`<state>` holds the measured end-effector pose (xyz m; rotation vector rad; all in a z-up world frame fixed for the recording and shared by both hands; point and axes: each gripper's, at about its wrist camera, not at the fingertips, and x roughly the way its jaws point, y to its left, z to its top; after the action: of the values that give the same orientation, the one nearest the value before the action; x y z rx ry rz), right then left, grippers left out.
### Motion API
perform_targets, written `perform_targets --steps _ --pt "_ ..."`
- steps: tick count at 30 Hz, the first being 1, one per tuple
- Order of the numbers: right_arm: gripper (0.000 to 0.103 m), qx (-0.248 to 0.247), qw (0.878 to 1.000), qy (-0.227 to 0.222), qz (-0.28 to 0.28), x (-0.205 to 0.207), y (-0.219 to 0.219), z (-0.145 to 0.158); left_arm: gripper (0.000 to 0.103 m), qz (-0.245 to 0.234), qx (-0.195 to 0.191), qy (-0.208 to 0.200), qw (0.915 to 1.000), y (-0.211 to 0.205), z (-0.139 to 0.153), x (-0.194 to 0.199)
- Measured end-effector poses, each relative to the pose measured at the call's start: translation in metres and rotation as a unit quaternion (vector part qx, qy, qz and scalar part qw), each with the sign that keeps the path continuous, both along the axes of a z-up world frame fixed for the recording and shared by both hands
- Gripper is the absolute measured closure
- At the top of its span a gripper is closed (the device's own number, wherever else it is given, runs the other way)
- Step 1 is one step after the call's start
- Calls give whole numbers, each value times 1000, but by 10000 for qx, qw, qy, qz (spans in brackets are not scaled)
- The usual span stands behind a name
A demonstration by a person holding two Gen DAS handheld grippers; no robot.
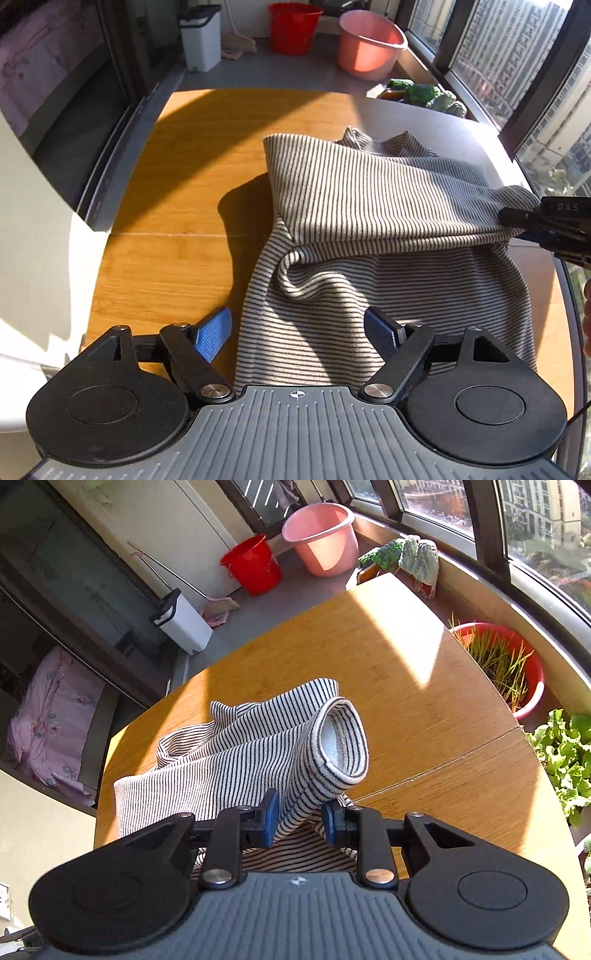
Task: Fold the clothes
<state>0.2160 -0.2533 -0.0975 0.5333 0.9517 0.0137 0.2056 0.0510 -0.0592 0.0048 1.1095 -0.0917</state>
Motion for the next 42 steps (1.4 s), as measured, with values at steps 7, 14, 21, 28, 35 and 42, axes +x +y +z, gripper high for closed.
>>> perform_targets --steps 7,14,21,28,35,42 --pt "50 -1064 9931 -422 244 8 1 24 17 -1004 847 -454 9903 -26 -23 19" --pt "70 -541 9973 169 459 48 6 1 17 -970 1308 -614 9847 -18 -42 47" --pt "99 -602 9868 -924 1187 67 41 65 12 -510 958 -524 9927 24 -32 62" --pt "99 -1069 9834 -1078 995 79 37 65 10 -655 745 -644 9930 28 -24 53" --pt "97 -1526 9868 63 543 59 19 -10 9 -218 201 -329 9990 59 -20 53" --pt "83 -1759 9826 -210 559 51 37 12 9 5 -958 -193 9952 72 -3 69"
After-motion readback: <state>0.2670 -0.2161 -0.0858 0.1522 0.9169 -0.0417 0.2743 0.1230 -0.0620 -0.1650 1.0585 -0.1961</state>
